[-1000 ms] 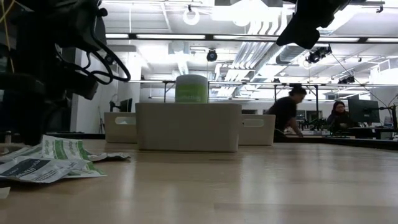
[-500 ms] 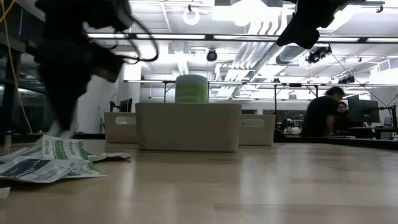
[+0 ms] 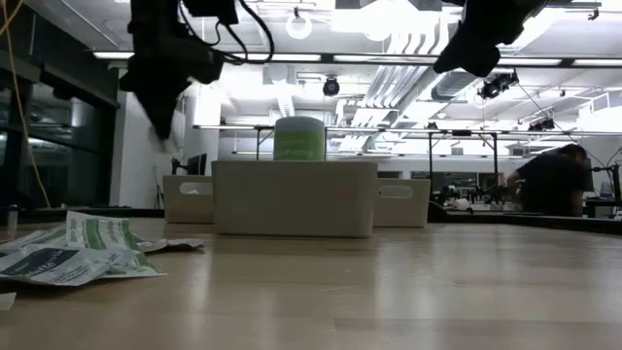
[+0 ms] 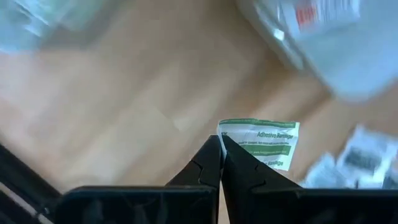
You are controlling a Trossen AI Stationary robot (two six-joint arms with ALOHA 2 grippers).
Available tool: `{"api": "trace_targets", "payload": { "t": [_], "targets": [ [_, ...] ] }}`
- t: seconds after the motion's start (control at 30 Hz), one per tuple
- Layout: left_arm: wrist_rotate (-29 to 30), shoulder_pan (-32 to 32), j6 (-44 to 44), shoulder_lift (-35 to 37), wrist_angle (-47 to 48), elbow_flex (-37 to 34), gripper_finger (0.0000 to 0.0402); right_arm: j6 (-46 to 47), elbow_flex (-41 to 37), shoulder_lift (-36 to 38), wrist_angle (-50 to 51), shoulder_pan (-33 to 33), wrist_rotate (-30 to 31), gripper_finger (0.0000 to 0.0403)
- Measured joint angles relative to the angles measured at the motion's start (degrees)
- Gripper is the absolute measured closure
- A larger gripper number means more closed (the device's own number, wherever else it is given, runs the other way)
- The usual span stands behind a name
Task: Pick & Place First Aid Supplies
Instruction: Put the bandage pack into the left bin
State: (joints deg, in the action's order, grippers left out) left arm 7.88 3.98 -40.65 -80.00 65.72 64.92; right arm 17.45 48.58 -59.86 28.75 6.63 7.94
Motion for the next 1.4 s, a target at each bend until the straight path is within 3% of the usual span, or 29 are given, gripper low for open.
{"api": "trace_targets", "payload": {
  "t": [0.3, 0.57, 0.83, 1.0, 1.4],
  "targets": [
    [6.3, 14.6, -1.7, 6.8, -3.7, 0.1, 0.0401, -1.0, 0.0, 0.0, 0.6, 0.0, 0.0, 0.0402],
    [6.3, 23.5, -1.2, 4.6, -11.4, 0.1, 0.0401, -2.5, 0.0, 0.0, 0.6, -0.2, 0.7, 0.0402],
    [5.4, 27.2, -2.9, -1.8, -17.9, 0.1, 0.0401, -2.5, 0.0, 0.0, 0.6, -1.4, 0.7, 0.0402],
    [7.7, 28.2, -6.1, -5.5, -17.3, 0.1, 0.0401, -2.5, 0.0, 0.0, 0.6, -1.4, 0.6, 0.0402],
    [13.2, 29.9, -11.1, -7.2, -16.7, 0.1, 0.0400, -2.5, 0.0, 0.0, 0.8, -1.4, 0.4, 0.0402]
  ]
}}
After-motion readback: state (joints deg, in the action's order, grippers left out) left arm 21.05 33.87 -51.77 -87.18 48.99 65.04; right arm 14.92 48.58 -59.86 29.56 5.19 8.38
